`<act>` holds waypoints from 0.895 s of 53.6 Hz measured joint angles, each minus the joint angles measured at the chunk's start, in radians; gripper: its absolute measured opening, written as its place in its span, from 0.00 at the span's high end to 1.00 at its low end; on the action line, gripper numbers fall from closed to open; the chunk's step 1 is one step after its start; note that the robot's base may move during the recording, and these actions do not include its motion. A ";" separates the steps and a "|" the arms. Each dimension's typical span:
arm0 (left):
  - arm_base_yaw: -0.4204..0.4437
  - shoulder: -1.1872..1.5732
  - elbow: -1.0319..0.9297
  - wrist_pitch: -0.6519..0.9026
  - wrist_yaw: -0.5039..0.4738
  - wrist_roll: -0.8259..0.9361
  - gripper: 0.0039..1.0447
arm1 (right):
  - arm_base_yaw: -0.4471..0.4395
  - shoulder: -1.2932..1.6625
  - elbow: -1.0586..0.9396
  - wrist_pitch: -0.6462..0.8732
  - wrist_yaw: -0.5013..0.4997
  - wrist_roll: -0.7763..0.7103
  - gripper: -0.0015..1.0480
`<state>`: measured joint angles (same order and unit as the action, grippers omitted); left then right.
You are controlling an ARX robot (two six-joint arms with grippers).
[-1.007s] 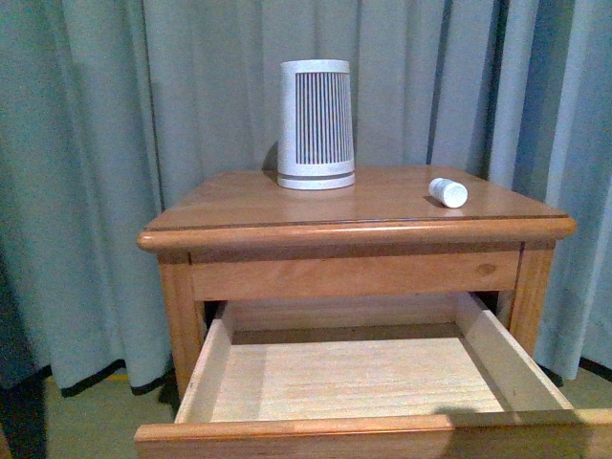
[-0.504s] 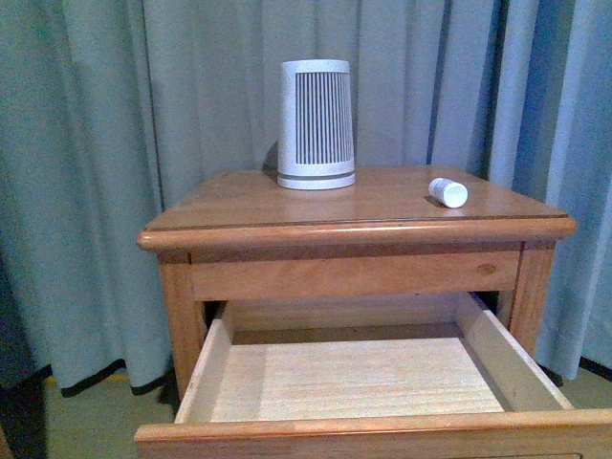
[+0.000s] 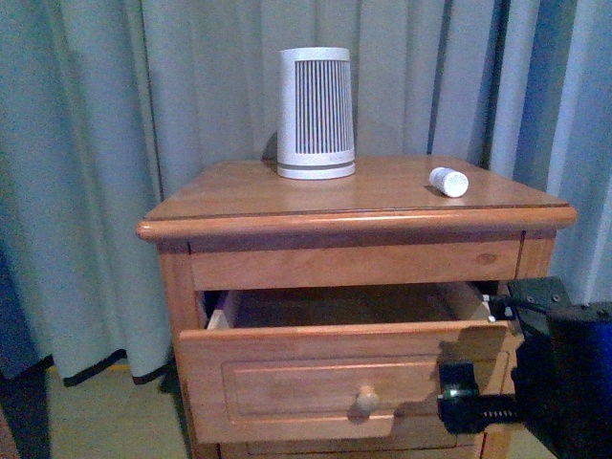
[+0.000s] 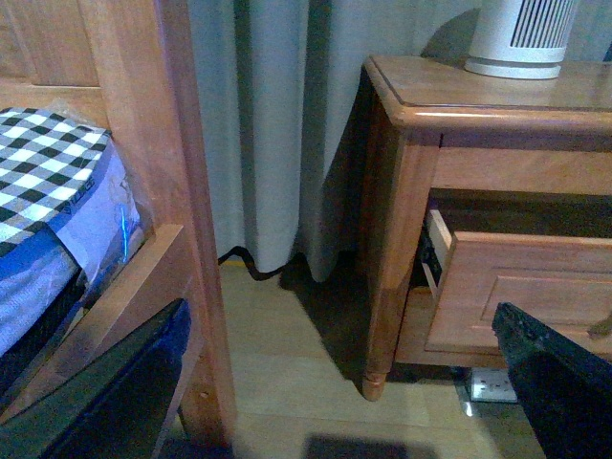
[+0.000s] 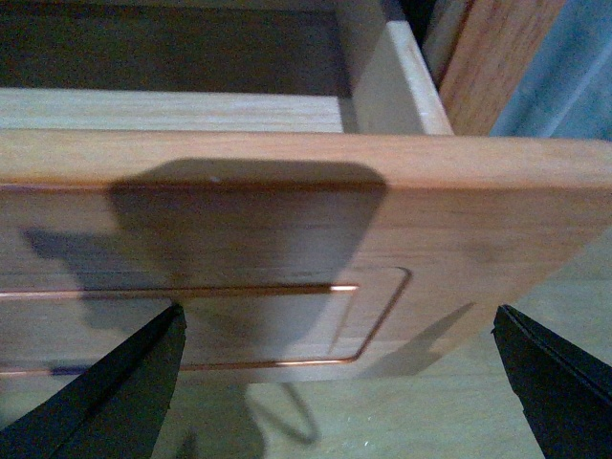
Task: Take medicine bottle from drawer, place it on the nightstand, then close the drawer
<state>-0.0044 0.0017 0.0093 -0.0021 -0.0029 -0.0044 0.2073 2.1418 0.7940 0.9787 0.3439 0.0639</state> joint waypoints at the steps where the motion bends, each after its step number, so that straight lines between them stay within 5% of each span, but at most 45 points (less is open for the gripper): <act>1: 0.000 0.000 0.000 0.000 0.000 0.000 0.06 | -0.005 0.011 0.026 -0.010 -0.001 -0.005 0.07; 22: 0.000 0.000 0.000 0.000 0.000 0.000 0.06 | -0.025 0.131 0.315 -0.120 -0.024 -0.062 0.07; 48: 0.000 0.000 0.000 0.000 0.000 0.000 0.06 | -0.022 0.002 0.177 -0.123 -0.063 -0.024 0.07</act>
<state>-0.0044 0.0017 0.0093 -0.0021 -0.0029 -0.0044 0.1852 2.1433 0.9714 0.8558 0.2806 0.0402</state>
